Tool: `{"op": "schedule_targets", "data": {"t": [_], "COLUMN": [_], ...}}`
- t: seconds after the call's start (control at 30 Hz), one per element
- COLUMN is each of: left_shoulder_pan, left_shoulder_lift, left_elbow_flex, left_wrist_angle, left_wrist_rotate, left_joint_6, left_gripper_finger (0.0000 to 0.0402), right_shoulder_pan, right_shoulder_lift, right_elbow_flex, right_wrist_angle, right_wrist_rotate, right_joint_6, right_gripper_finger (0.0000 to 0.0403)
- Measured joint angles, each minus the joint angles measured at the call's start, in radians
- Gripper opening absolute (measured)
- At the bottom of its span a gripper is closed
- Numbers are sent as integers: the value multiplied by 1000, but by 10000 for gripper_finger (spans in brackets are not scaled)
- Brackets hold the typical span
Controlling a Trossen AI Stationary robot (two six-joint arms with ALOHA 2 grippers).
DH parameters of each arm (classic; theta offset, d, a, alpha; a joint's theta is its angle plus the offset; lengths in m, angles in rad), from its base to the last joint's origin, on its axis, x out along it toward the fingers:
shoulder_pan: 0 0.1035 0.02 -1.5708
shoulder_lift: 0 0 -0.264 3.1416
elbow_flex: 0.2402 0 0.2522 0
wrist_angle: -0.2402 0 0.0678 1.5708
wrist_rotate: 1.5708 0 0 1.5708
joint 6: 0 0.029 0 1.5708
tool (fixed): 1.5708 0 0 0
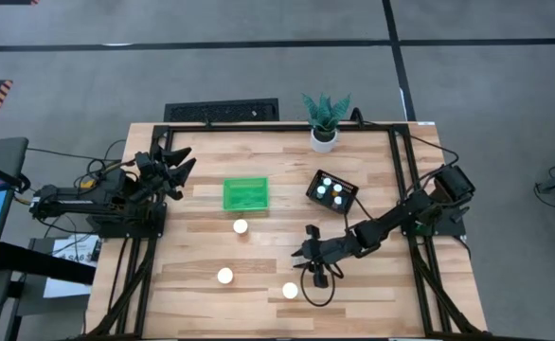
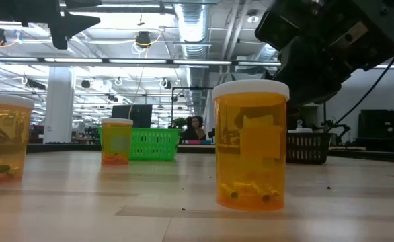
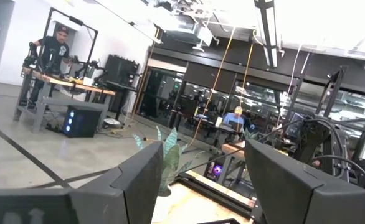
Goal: Pick and place medicine bottles into bin by pill shape (circle, oval)
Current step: Put the transparent capsule bottle into the green basket
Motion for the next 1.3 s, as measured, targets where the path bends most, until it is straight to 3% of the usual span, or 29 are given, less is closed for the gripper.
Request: {"op": "schedule_targets", "data": {"t": [0.13, 0.57, 0.7, 0.83, 0.97, 1.07, 1.17, 1.3], "left_shoulder_pan": [0, 0, 0, 0, 0, 0, 0, 0], "left_shoulder_lift": [0, 0, 0, 0, 0, 0, 0, 0], "left_elbow_flex": [0, 0, 0, 0, 0, 0, 0, 0], "left_wrist_angle": [0, -2, -2, -2, -2, -3, -11, -16], "left_wrist_rotate": [0, 0, 0, 0, 0, 0, 0, 0], "left_joint_6": [0, 0, 11, 11, 11, 11, 11, 11], "left_gripper_finger": [220, 220, 220, 220, 220, 220, 220, 220], "right_shoulder_pan": [-1, -60, -59, -60, -82, -99, -109, -114], "right_shoulder_lift": [0, -97, -154, -252, -278, -226, -144, -10], "right_elbow_flex": [0, -2, -2, 28, 158, 253, 319, 378], "right_wrist_angle": [-3, -91, -138, -408, -712, -843, -868, -941], "right_wrist_rotate": [0, -1, -2, -2, -2, -12, -56, -99], "right_joint_6": [0, -34, -61, -62, -87, -136, -167, -191], "right_gripper_finger": [150, 54, 46, 71, 125, 177, 221, 242]}}
